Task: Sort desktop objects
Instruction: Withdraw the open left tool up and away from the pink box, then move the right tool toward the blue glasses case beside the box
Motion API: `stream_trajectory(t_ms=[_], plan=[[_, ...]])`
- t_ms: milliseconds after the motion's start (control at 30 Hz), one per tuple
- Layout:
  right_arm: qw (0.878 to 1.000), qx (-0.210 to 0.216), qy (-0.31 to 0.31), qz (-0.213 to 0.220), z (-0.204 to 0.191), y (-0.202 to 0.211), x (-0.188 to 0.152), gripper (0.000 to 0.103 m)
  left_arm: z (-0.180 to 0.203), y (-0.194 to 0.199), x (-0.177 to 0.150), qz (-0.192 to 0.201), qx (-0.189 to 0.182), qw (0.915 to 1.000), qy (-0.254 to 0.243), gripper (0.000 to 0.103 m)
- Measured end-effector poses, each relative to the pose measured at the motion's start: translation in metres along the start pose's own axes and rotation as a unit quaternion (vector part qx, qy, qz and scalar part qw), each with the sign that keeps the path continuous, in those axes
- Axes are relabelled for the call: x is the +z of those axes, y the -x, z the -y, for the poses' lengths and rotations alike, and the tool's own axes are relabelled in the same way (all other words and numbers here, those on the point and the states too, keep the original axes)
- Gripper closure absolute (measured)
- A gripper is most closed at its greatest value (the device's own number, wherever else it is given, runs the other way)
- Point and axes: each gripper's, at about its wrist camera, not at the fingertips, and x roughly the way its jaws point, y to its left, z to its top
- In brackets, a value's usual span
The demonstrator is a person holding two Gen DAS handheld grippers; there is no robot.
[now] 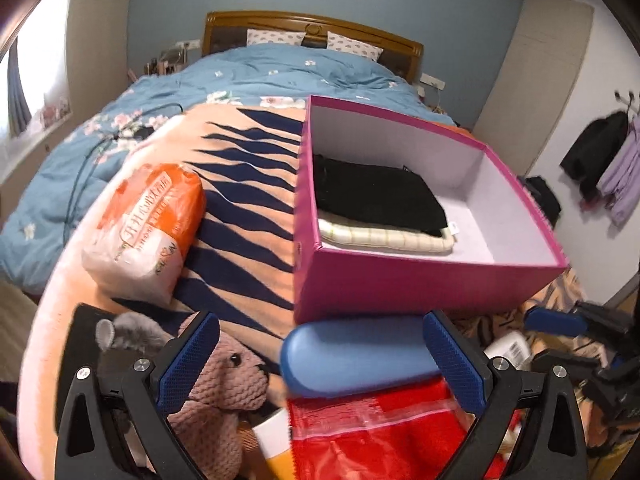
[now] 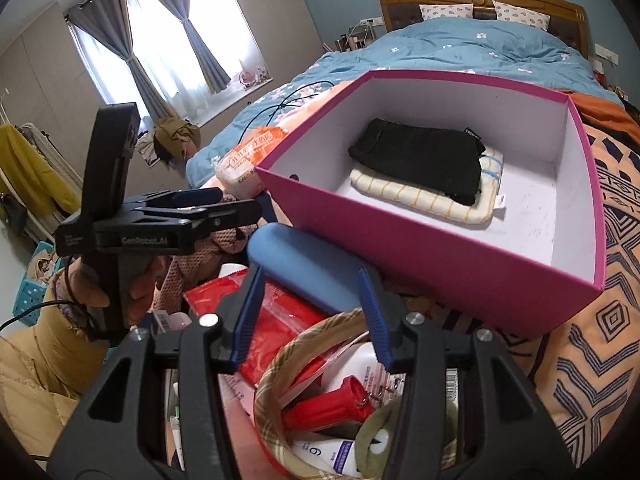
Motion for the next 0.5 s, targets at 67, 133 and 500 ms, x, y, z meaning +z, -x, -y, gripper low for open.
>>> stream_trajectory(t_ms=[67,133,500], plan=[[1.0,-0.003,-0.001,-0.005,-0.001,-0.002,-0.001,0.052,0.002,-0.002,-0.001,-0.005,0.005,0.9999,-0.01,0.0],[1.0,-0.007,0.0,-0.016,-0.003,-0.005,-0.001,0.052,0.003,-0.003,-0.002,-0.008,0.005,0.9998,-0.016,0.0],[0.998,-0.016,0.002,-0.054,-0.015,-0.024,0.011,0.052,0.001,-0.016,-0.009,-0.027,0.029,0.998,-0.049,0.0]])
